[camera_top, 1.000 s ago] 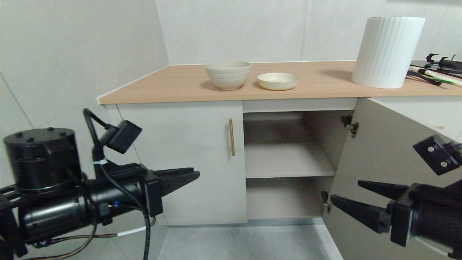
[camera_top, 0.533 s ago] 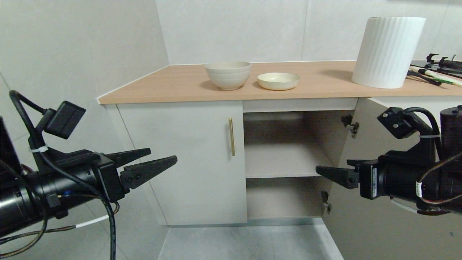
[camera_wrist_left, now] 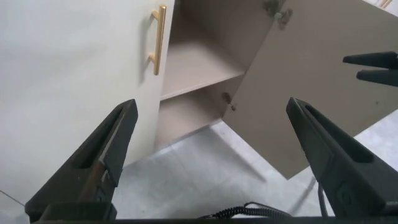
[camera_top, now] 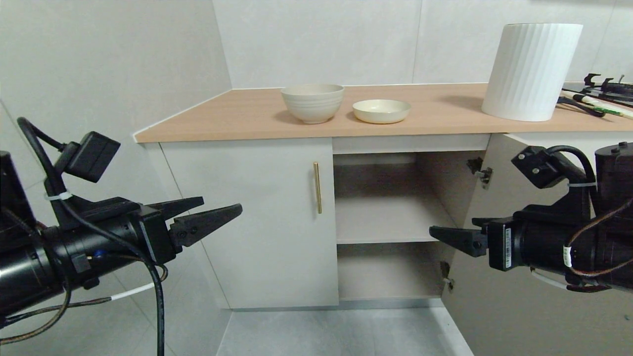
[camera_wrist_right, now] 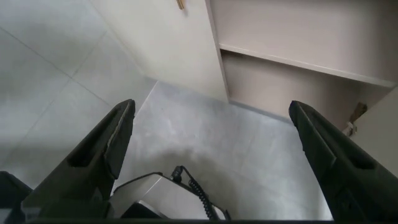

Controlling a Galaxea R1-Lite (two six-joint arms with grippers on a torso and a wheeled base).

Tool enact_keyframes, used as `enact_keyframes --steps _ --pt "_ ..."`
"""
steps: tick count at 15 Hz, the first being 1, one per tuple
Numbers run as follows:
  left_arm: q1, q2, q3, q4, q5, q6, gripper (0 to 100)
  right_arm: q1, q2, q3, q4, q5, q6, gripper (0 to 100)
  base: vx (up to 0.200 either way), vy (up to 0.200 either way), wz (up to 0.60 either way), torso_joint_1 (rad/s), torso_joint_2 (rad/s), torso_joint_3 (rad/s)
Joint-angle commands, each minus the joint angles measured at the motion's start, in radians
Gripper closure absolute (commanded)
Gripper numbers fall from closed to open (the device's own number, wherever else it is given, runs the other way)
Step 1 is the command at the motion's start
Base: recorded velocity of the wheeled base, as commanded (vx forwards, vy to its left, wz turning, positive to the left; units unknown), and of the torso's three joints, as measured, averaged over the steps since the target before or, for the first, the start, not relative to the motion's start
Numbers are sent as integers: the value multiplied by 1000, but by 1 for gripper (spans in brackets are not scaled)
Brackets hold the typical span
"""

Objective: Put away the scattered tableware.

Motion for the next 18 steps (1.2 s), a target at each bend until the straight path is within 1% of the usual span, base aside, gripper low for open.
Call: enact_keyframes --steps 1,4,9,12,18 --pt "0 10 -4 0 -1 0 0 1 -1 0 -1 0 0 0 200 0 0 -7 2 2" --pt "0 13 -5 -3 -1 0 0 1 -7 -4 39 0 0 0 200 0 0 2 2 4" --pt "2 18 -5 -3 2 -2 0 -1 -10 13 34 2 -3 0 200 0 0 2 1 0" --pt "2 24 -5 -4 4 -2 0 -1 -10 16 34 5 -34 0 200 0 0 2 1 2" --pt "0 14 -5 -4 5 -5 0 -1 -10 30 34 9 -58 0 0 0 0 0 0 0"
